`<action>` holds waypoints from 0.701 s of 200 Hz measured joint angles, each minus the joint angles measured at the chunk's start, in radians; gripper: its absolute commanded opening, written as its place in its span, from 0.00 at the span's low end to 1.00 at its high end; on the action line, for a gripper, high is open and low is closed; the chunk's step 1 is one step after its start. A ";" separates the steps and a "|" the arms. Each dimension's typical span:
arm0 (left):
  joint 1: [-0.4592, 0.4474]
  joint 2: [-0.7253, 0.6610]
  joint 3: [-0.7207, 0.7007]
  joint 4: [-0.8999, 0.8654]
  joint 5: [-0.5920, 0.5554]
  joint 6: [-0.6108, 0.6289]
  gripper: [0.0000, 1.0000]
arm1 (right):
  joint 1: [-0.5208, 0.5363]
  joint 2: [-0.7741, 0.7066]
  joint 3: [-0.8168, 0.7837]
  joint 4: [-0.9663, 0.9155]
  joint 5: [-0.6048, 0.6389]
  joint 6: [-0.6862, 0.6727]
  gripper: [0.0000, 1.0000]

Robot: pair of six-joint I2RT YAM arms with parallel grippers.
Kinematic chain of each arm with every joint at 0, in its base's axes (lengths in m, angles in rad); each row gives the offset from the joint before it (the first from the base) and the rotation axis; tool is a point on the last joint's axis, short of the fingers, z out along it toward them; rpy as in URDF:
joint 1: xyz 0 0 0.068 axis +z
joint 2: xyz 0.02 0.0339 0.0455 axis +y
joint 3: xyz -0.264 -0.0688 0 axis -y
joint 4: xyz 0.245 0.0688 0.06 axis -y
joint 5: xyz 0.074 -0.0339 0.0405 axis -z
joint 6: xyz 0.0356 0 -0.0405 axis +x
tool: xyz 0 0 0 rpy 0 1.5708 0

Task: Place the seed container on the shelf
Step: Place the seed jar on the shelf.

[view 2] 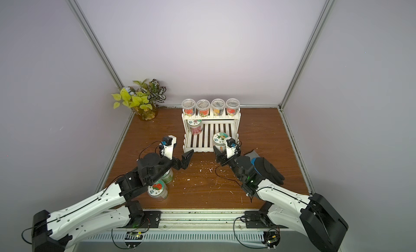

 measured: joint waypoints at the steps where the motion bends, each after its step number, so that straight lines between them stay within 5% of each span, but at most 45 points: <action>1: 0.000 0.000 -0.001 0.000 0.000 0.000 1.00 | 0.000 0.000 0.002 -0.001 0.002 0.000 0.81; 140: 0.000 0.048 -0.014 0.000 0.000 -0.012 1.00 | -0.028 0.131 0.160 -0.165 0.148 0.015 0.85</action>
